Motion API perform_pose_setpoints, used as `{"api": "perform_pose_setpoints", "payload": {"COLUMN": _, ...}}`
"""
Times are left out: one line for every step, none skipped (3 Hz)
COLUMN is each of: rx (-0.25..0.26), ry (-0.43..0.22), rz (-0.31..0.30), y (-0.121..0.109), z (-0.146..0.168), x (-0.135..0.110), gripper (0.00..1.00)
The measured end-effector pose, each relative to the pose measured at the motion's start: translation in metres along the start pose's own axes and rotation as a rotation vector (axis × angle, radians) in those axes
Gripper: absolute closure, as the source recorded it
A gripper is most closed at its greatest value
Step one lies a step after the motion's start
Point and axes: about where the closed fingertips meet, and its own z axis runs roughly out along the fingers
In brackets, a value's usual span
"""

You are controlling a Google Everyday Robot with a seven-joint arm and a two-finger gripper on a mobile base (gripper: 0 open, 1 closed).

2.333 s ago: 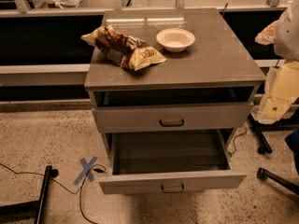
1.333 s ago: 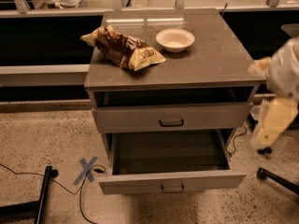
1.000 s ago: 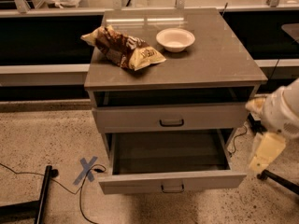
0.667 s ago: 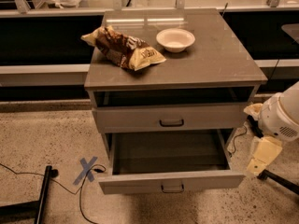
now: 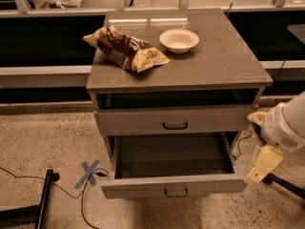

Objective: Close middle drawer

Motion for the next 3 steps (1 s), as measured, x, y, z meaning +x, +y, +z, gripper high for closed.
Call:
{"api": "perform_pose_setpoints", "payload": {"rx": 0.011, "ry": -0.089, "rz": 0.031, "y": 0.015, "z": 0.059, "x": 0.038, "gripper": 0.0}}
{"api": "perform_pose_setpoints", "payload": {"rx": 0.018, "ry": -0.19, "rz": -0.007, "y": 0.015, "z": 0.109, "x": 0.065, "gripper": 0.0}}
{"api": "perform_pose_setpoints", "payload": {"rx": 0.015, "ry": -0.185, "rz": -0.013, "y": 0.015, "z": 0.107, "x": 0.062, "gripper": 0.0}}
